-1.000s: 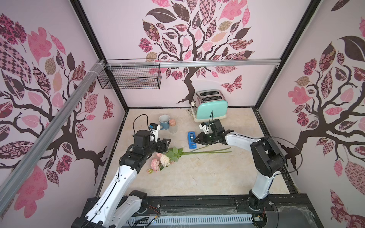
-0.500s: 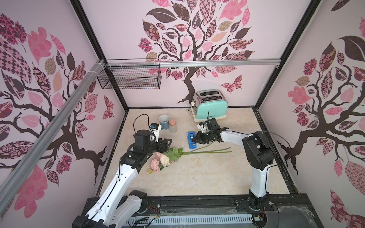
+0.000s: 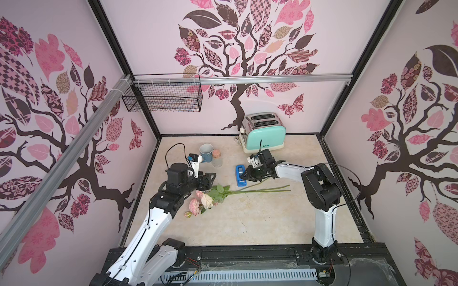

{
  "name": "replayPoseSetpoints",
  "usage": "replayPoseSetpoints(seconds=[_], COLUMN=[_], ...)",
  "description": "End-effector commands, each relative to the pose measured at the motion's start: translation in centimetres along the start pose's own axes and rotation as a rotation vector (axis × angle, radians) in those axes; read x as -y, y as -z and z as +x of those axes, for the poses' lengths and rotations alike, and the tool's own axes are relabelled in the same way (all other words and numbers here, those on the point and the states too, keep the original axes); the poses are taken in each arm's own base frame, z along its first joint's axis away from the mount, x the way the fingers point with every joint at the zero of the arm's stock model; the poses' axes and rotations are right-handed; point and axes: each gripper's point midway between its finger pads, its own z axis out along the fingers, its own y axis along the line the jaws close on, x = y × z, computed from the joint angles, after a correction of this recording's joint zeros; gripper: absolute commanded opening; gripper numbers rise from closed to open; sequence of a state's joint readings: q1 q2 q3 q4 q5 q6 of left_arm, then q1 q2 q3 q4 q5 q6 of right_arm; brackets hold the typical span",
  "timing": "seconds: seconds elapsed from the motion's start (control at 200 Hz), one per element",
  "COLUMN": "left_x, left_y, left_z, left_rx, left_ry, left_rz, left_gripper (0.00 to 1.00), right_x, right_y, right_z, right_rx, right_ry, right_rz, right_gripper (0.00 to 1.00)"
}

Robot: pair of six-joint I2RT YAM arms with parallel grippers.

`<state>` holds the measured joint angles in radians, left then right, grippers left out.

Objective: Wrap bouquets with tape
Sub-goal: Pull the tape from the tape cutter.

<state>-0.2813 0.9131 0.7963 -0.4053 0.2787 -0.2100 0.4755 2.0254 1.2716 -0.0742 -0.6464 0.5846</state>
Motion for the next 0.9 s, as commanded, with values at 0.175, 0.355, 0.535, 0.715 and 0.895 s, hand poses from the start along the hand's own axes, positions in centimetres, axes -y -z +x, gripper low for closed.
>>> replayPoseSetpoints(seconds=[0.175, 0.355, 0.535, 0.715, 0.895], left_x=[0.0, 0.0, 0.1, 0.2, 0.4], left_y=[-0.3, -0.3, -0.3, -0.4, -0.4], left_z=[0.7, 0.7, 0.6, 0.5, 0.4], left_rx=[-0.008, -0.008, -0.004, 0.001, -0.001], left_ry=[0.006, 0.006, 0.012, 0.014, 0.012], left_rz=[0.008, 0.009, 0.012, 0.019, 0.03], left_gripper=[0.75, 0.75, 0.75, 0.75, 0.76], right_x=[1.4, 1.4, 1.5, 1.5, 0.8], right_y=[-1.2, -1.5, -1.5, -1.6, -1.5], right_z=[0.8, 1.2, 1.1, 1.4, 1.2], right_rx=[-0.039, -0.047, -0.047, -0.058, -0.06], right_ry=[-0.071, -0.1, -0.118, -0.141, -0.141], right_rz=[-0.006, -0.031, -0.036, -0.064, -0.111], right_gripper=[0.25, 0.24, 0.23, 0.18, 0.17])
